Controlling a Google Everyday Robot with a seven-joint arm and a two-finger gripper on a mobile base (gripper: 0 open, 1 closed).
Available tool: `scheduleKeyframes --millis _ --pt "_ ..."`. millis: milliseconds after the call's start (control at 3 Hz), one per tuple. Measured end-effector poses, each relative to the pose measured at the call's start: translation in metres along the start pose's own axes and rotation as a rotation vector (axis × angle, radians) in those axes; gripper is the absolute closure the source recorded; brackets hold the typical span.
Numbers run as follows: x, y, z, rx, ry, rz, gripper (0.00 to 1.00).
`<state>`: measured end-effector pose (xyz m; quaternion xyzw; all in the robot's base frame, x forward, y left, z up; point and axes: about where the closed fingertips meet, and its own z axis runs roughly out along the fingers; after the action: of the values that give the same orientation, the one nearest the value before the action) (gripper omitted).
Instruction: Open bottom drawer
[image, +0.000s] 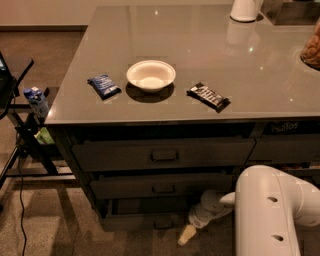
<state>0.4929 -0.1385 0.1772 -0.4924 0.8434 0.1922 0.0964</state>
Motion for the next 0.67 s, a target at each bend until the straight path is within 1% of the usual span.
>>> scheduleKeyframes --millis 333,667 --pt "0.021 0.0351 -0.0188 -0.036 0.046 0.03 0.0" --pt "0.0211 0.0352 -0.0177 -0.037 0.05 0.027 0.0"
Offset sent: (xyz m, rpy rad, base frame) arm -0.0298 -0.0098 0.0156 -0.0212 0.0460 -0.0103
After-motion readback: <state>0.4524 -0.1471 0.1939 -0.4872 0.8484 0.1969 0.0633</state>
